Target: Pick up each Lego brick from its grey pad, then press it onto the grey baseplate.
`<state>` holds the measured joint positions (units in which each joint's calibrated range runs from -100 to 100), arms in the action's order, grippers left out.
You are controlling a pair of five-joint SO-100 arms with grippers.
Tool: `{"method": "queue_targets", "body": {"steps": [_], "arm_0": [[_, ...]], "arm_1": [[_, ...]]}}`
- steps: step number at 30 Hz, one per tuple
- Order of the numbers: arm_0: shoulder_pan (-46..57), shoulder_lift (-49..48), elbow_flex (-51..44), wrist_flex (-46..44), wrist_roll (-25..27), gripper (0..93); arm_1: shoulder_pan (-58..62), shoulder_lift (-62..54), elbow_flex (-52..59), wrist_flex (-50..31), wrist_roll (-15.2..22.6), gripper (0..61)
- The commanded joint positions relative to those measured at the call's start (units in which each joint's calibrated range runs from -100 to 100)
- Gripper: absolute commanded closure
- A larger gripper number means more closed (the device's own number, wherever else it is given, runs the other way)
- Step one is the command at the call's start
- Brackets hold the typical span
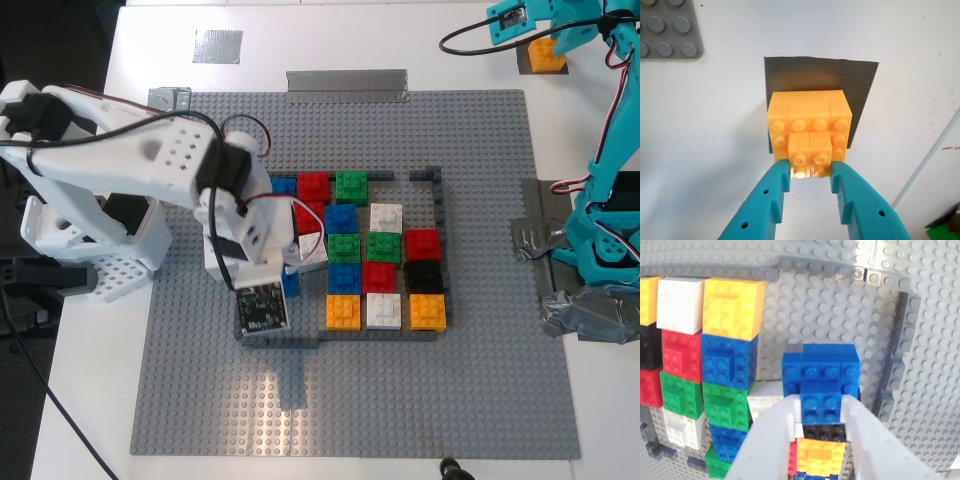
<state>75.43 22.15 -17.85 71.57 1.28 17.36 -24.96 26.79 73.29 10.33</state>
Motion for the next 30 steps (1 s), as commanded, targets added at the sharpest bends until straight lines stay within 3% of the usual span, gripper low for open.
{"method": "queue_targets", "body": {"steps": [1,11,22,30], "arm_0": [[0.48,-0.26,-0.7,-0.21,-0.18,92.7],[0.05,-1.2,-1.24,1.67,-0.13,92.7],[-4.31,-14.16,-1.51,14.6,-0.18,92.7],[-12.94,-21.2,-0.97,24.2,0.16,92.7]], "arm_1": [[2.4,3.41,-3.45,-3.31,0.73,61.2],[1.9,8.82,-3.72,-10.15,-0.25,61.2],[-2.24,11.91,-3.72,-12.83,-2.84,61.2],[-3.76,12.6,-2.91,-12.92,-3.96,61.2]]}}
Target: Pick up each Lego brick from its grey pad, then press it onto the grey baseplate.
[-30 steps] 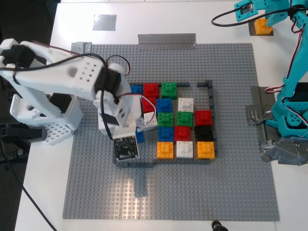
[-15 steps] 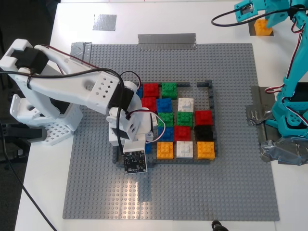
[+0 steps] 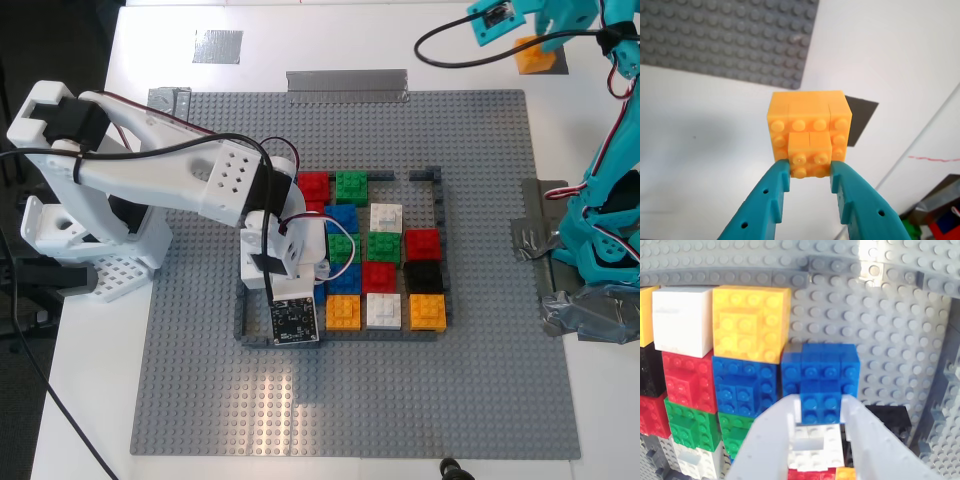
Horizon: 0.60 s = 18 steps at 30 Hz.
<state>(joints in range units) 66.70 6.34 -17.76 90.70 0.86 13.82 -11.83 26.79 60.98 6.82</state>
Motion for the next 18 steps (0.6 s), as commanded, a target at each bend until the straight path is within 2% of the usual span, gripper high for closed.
{"method": "queue_targets", "body": {"steps": [1,6,18], "arm_0": [[-5.51,-6.0,-1.07,6.46,0.68,92.7],[-11.75,-9.34,-0.71,9.3,4.05,92.7],[-14.87,-10.98,0.1,9.3,18.75,92.7]], "arm_1": [[-0.36,-0.36,-2.91,-0.77,-0.49,61.2],[-1.09,0.33,-2.91,-1.26,-1.08,61.2],[-2.9,1.87,-3.81,-1.83,-2.01,61.2]]}}
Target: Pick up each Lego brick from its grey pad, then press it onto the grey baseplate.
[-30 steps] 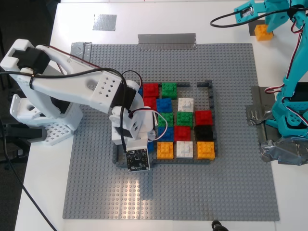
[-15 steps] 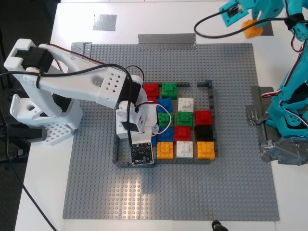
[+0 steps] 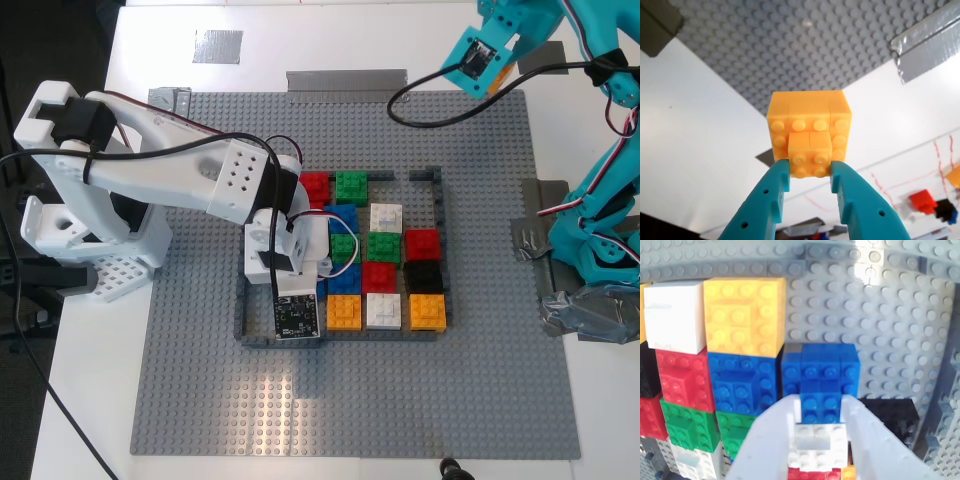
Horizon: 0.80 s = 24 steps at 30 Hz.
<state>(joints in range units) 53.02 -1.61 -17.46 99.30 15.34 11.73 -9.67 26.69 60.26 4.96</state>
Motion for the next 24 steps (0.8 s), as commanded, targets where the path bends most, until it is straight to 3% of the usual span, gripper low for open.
{"method": "queue_targets", "body": {"steps": [1,4,9,12,16,24], "arm_0": [[-1.55,-3.11,-0.19,0.7,5.25,92.7],[-3.07,-3.11,-0.19,0.7,6.57,92.7],[-4.74,-3.29,-0.19,0.7,6.62,92.7],[-5.75,-3.29,-0.19,0.7,6.66,92.7],[-8.37,-3.29,-0.19,0.7,7.89,92.7],[-12.14,-3.29,2.07,0.7,9.4,92.7]], "arm_1": [[-0.95,-0.2,-3.8,-1.19,-0.15,61.2],[-1.17,0.06,-3.98,-1.19,-0.05,56.8],[-1.1,0.06,-4.07,-1.19,0.29,54.9],[-0.81,-0.37,-4.16,-1.1,0.34,48.5],[-0.23,-1.66,-4.44,-0.53,0.58,45.2],[0.28,-5.95,-7.96,5.08,0.58,45.1]]}}
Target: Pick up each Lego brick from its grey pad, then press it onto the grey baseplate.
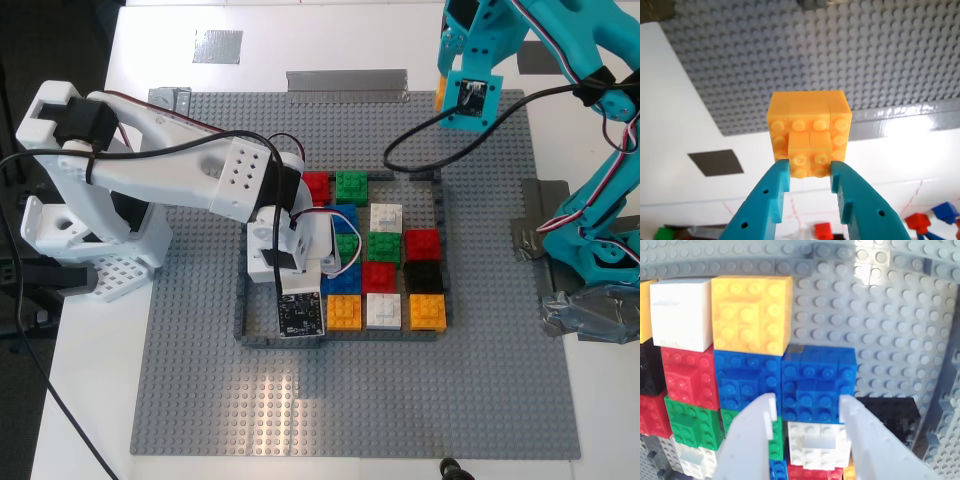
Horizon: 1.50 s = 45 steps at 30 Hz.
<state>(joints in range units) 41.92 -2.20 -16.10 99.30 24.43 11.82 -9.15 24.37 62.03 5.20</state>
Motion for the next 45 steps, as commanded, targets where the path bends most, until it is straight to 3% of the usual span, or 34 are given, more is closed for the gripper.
{"method": "queue_targets", "body": {"steps": [1,8,13,16,19,23,34,45], "arm_0": [[-1.33,-2.78,1.15,0.7,0.26,92.7],[-2.42,-2.87,1.7,0.7,-2.04,92.7],[-7.42,-6.21,2.33,0.7,-6.14,92.7],[-12.07,-10.68,5.13,0.7,-8.63,92.7],[-16.93,-15.23,9.73,0.7,-10.83,92.7],[-20.19,-18.32,15.06,0.7,-13.22,92.7],[-20.04,-16.69,23.1,-1.66,-16.5,92.7],[-18.96,-6.56,22.01,-7.03,-16.93,92.7]], "arm_1": [[0.19,-7.33,-6.0,4.29,0.39,45.1],[-0.9,-14.45,-8.71,12.18,0.49,44.8],[-4.31,-21.66,-9.52,19.67,0.29,47.7],[-6.92,-24.32,-10.42,22.68,-0.25,56.9],[-10.55,-27.16,-10.96,25.36,-0.88,60.6],[-17.15,-30.42,-11.59,29.1,-2.44,61.2],[-38.99,-36.94,-9.16,25.04,-3.47,61.2],[-53.28,-28.53,-15.84,19.34,-6.01,61.2]]}}
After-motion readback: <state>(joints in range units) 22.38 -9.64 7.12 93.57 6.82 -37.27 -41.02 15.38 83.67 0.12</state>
